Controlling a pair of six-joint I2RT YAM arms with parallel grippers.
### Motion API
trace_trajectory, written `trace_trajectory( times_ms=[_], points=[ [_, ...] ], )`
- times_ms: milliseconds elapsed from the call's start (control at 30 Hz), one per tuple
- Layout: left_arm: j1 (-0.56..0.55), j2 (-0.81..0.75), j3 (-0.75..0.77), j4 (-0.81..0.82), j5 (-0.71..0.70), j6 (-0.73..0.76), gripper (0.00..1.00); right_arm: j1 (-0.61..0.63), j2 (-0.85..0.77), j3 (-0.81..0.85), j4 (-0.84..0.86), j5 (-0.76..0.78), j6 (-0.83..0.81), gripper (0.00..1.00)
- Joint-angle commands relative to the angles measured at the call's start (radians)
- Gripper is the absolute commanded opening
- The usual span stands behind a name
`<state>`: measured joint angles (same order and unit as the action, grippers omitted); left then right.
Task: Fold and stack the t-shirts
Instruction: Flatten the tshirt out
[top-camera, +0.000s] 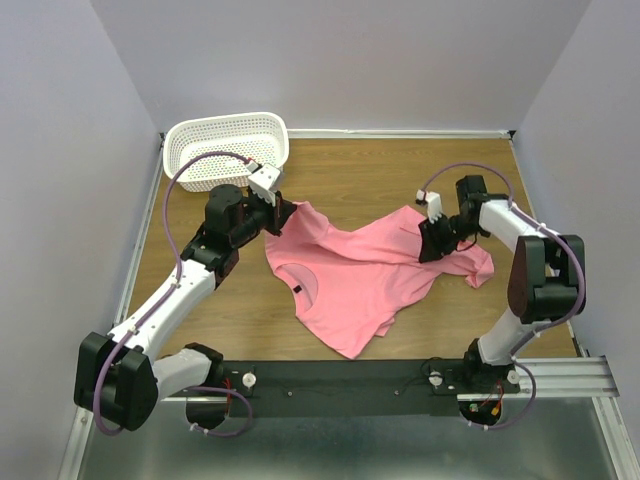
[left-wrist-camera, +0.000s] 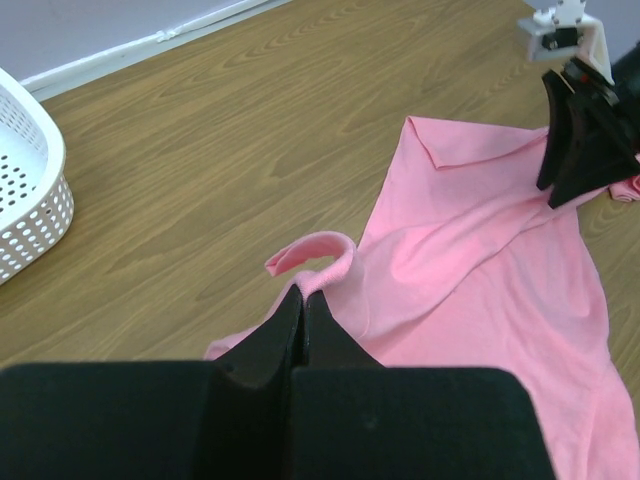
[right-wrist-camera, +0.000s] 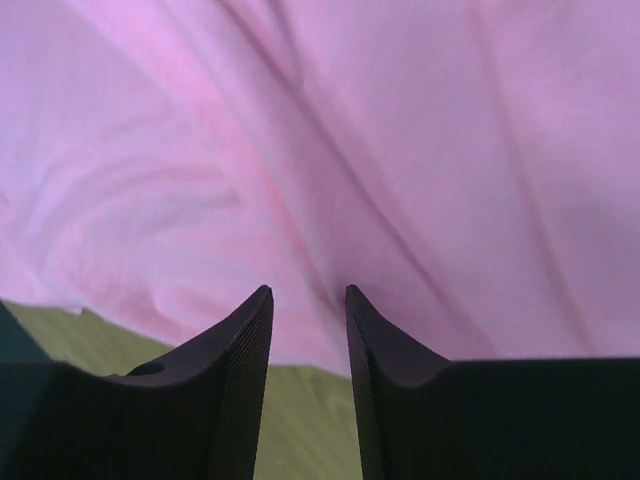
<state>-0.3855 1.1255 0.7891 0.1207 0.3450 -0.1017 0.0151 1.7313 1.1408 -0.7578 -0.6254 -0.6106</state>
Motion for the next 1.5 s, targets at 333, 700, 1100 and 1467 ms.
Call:
trace_trajectory(
  times_ms=[333, 700, 1100, 1467],
  points=[
    [0.005, 0.008, 0.006, -0.016, 0.026, 0.016, 0.00, 0.016, -0.141, -0.054, -0.160, 0.056, -0.137, 0.33],
    [0.005, 0.003, 0.004, -0.015, 0.026, 0.017, 0.00, 0.126, 0.145, 0.247, 0.089, 0.171, 0.149, 0.44],
    [0.005, -0.001, 0.006, -0.019, 0.023, 0.023, 0.00, 0.212, 0.260, 0.238, 0.264, 0.467, 0.259, 0.43],
    [0.005, -0.012, 0.006, -0.019, 0.015, 0.025, 0.00, 0.212, 0.260, 0.220, 0.273, 0.425, 0.285, 0.38]
  ],
)
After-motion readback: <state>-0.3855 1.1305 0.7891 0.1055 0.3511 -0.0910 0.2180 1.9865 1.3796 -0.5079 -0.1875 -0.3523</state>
